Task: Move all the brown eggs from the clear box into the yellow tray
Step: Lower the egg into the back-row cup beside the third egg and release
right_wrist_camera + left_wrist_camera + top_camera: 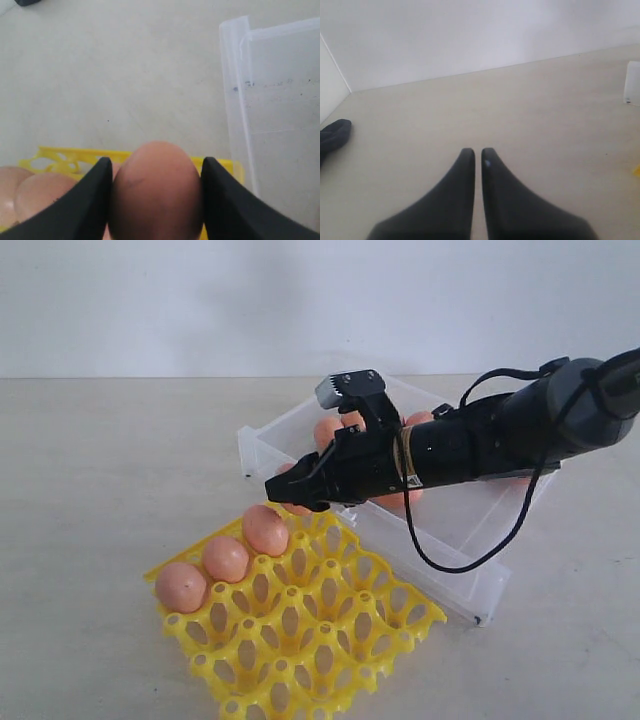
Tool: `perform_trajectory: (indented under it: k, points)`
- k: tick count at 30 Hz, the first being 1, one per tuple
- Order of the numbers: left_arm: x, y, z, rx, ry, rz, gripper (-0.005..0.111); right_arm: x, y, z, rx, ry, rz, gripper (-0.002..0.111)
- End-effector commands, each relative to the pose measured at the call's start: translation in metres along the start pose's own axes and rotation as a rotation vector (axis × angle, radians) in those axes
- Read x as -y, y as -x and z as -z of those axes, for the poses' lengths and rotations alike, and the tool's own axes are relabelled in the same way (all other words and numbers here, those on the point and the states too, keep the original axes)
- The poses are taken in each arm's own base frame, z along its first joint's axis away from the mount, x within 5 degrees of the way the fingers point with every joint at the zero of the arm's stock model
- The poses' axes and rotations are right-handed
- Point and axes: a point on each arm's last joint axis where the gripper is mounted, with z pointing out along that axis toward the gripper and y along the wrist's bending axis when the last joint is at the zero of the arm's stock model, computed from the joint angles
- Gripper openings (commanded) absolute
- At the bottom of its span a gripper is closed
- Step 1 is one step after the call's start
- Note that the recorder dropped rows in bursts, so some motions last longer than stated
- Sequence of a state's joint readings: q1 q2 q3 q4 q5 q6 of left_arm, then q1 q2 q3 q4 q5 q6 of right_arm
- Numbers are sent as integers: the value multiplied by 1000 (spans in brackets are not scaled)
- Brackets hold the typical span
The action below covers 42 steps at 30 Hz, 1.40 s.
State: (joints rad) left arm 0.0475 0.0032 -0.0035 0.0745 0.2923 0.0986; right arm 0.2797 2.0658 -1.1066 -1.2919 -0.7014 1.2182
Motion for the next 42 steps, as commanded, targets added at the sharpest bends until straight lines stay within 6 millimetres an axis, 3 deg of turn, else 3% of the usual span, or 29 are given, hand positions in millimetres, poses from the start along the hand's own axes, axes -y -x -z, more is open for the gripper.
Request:
perform_trajectory:
  k: [1, 5, 8, 12, 22, 28, 37, 42]
  points:
    - [0, -1, 0, -1, 2, 3, 4, 3, -3, -2, -9, -16, 7, 0]
    - [0, -1, 0, -1, 2, 3, 4, 5, -5, -4, -16, -17, 4, 7]
    - [0, -1, 0, -1, 2, 3, 4, 7, -11, -7, -30, -16, -12, 30]
    - [0, -1, 0, -1, 2, 3, 4, 8, -12, -7, -32, -18, -11, 44]
    - [0, -1, 0, -1, 2, 3, 4, 8, -12, -7, -32, -18, -13, 46]
    - [0, -1, 0, -1, 2, 3, 4, 8, -12, -7, -32, -18, -10, 66]
    - [0, -1, 0, -1, 2, 3, 4, 8, -12, -7, -33, -24, -12, 64]
    - [0, -1, 0, -1, 2, 3, 4, 1, 8, 3, 36, -22, 38, 64]
